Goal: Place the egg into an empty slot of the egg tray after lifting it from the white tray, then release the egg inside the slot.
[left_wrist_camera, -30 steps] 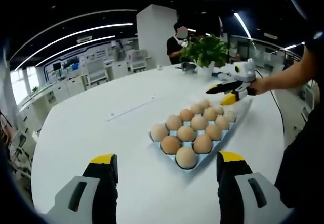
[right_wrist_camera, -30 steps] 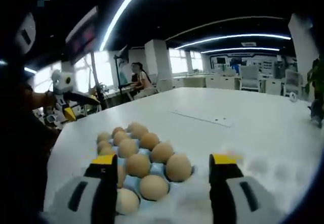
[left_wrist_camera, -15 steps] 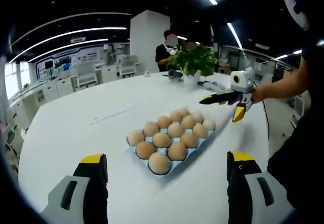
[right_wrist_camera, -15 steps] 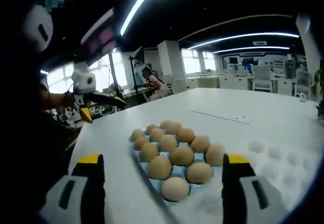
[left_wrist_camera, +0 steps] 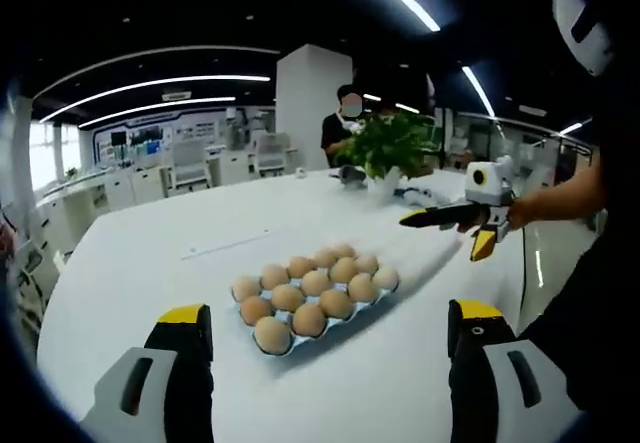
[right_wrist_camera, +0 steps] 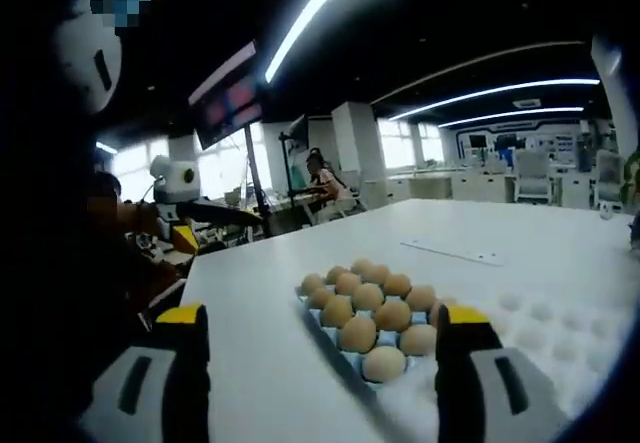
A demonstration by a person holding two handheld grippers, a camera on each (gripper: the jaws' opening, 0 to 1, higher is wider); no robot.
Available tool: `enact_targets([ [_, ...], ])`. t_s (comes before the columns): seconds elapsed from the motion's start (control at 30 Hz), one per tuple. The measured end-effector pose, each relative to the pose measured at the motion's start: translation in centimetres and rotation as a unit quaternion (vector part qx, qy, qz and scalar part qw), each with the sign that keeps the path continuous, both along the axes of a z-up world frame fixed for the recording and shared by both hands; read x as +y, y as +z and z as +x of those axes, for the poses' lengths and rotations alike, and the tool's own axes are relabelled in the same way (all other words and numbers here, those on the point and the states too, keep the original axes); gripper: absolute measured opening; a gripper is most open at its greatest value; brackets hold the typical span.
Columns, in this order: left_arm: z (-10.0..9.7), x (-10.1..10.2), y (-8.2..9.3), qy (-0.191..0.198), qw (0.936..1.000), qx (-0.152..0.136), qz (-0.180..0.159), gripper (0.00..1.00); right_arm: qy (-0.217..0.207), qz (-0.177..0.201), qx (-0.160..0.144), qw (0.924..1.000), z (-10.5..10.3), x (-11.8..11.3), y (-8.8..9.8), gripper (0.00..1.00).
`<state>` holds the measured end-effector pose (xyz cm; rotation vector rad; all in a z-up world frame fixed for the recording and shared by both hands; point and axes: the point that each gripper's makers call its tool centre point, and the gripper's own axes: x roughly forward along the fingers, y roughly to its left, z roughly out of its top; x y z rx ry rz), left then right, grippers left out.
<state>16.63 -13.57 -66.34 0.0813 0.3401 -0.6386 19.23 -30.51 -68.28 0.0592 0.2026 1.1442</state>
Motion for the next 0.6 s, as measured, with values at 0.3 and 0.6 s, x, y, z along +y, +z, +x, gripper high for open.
enact_targets([
  [0.3, -1.0, -1.0, 1.2, 0.038, 0.9991, -0.013, 0.011, 0.97, 0.023, 0.025, -0.007, 0.9994, -1.0, -0.9, 0.6, 0.96],
  [0.6, -0.8, -1.8, 0.9, 0.045, 0.9986, -0.018, 0.021, 0.95, 0.027, 0.029, -0.014, 0.9991, -1.0, -1.9, 0.5, 0.94],
])
